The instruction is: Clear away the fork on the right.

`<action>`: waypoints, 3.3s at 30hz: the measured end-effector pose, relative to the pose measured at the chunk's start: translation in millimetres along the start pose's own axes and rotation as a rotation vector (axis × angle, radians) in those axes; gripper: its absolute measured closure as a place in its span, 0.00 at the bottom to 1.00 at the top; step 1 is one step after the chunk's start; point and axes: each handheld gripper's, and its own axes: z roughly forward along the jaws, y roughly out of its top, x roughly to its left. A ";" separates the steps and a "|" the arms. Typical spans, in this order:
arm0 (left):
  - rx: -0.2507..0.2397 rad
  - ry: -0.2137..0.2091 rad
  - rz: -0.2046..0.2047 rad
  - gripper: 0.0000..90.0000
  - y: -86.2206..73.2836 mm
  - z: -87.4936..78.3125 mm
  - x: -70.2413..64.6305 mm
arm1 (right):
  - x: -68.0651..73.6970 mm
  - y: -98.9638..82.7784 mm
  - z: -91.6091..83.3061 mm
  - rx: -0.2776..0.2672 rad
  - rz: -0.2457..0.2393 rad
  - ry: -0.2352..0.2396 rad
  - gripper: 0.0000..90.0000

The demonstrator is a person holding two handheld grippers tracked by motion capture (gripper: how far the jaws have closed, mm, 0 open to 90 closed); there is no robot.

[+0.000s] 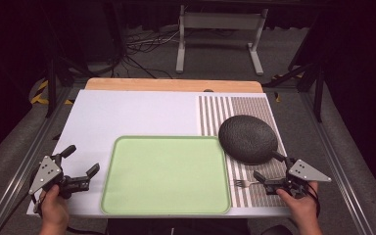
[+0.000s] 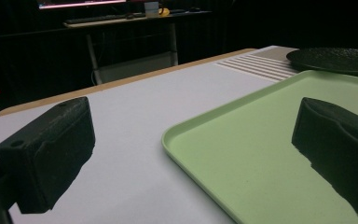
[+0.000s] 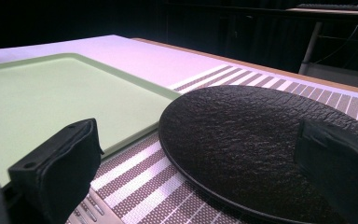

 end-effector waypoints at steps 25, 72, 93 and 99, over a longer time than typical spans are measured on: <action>0.014 0.004 0.003 0.00 -0.3 -0.2 0.4 | 0.2 6.2 2.7 -0.005 0.009 0.009 0.01; 0.037 0.006 0.014 0.00 -0.3 -0.1 -0.2 | -2.0 80.8 33.6 0.455 -0.220 0.167 0.06; 0.040 0.010 0.014 0.00 -0.6 -0.2 -0.3 | -1.0 86.1 48.8 0.758 -0.381 0.265 0.10; 0.039 0.013 0.013 0.00 -0.6 -0.1 -0.3 | 0.0 85.3 51.6 0.816 -0.409 0.298 0.10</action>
